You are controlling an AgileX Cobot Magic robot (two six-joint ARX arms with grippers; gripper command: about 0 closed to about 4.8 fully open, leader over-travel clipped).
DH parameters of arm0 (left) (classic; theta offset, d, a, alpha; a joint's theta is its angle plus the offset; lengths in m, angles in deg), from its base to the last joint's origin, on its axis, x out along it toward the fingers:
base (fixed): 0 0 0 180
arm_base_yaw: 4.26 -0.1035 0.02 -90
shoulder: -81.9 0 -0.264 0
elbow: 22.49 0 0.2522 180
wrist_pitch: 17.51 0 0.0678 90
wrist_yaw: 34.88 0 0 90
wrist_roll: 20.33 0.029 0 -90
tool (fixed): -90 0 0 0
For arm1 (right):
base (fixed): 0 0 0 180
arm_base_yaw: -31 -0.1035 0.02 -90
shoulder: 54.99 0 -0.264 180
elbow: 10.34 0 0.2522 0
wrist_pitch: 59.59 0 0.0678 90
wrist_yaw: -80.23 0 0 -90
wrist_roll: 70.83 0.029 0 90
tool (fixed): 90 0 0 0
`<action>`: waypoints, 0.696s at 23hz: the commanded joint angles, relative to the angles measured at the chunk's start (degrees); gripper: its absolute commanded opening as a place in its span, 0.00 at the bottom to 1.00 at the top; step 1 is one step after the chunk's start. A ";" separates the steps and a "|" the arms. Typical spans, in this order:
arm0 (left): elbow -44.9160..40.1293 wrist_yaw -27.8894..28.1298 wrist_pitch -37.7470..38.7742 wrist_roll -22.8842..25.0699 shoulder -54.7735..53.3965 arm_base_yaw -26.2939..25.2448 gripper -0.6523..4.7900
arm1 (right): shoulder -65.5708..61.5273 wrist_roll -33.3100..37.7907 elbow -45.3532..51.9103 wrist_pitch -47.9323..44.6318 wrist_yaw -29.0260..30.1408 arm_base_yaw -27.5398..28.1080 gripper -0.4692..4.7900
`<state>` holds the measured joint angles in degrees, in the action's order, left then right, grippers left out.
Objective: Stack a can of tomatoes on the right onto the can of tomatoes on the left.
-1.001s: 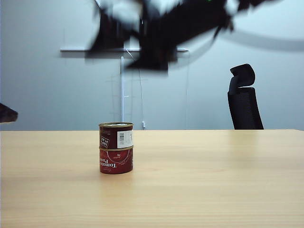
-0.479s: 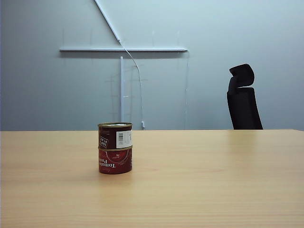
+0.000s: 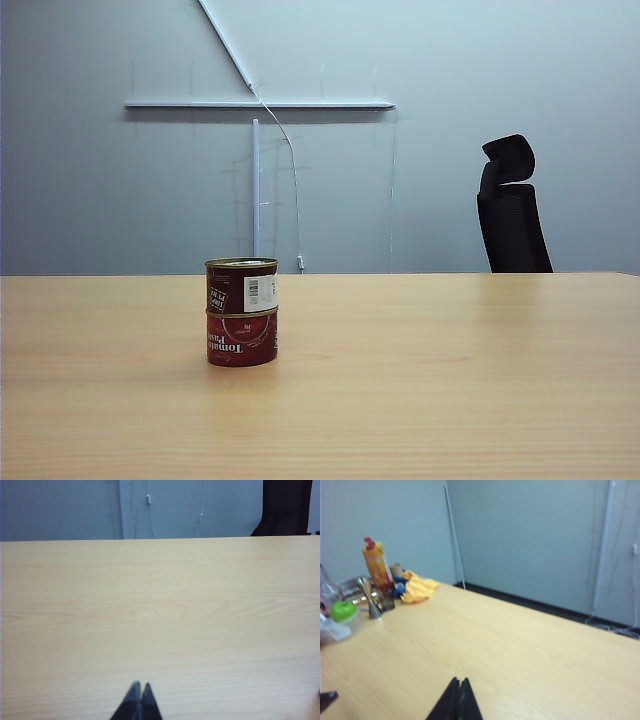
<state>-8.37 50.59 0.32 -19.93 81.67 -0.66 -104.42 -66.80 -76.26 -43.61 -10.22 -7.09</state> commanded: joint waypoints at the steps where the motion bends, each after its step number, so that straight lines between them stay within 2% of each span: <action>1: 0.15 -0.24 -0.28 0.00 -0.11 0.02 0.11 | 0.24 0.04 -0.09 -0.26 -1.16 -0.02 0.07; 16: 0.15 -0.24 -0.28 0.00 -0.11 0.02 0.11 | 0.44 -1.14 -0.11 0.72 -1.11 -0.26 0.07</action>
<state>-8.37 50.59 0.35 -19.93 81.69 -0.64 -104.51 -66.80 -76.26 -42.86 -11.09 -7.09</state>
